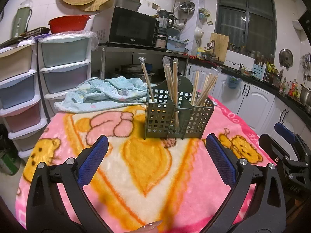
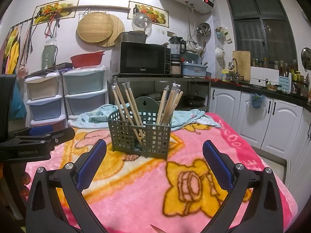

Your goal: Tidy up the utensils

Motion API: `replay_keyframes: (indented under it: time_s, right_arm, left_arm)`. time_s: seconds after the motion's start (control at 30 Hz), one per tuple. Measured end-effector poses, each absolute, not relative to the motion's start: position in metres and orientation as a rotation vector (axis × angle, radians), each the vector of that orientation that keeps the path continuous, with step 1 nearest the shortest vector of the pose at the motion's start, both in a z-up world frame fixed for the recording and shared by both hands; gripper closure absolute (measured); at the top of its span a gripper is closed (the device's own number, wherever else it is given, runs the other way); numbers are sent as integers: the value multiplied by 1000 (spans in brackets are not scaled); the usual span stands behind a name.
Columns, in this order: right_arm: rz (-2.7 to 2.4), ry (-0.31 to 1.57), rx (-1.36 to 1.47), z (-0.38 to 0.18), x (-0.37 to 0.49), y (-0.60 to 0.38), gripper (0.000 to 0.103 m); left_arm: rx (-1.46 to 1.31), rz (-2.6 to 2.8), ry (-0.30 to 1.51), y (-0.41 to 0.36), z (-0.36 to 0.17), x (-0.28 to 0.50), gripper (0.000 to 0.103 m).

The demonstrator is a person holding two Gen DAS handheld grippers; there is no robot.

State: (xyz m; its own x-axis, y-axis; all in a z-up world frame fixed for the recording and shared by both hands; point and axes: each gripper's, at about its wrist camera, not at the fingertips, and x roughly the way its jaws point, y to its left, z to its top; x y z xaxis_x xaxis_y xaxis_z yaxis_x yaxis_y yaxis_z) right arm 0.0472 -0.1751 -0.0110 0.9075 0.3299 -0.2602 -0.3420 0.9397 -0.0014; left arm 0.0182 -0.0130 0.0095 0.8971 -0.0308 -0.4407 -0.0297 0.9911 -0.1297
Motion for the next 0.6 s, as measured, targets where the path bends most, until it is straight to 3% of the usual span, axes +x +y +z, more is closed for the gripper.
replay_keyframes:
  time_s: [0.6]
  right_arm:
    - [347,254,-48,-10,47,-174,6]
  left_arm:
    - [-138,-2,456,-12,9,17,11]
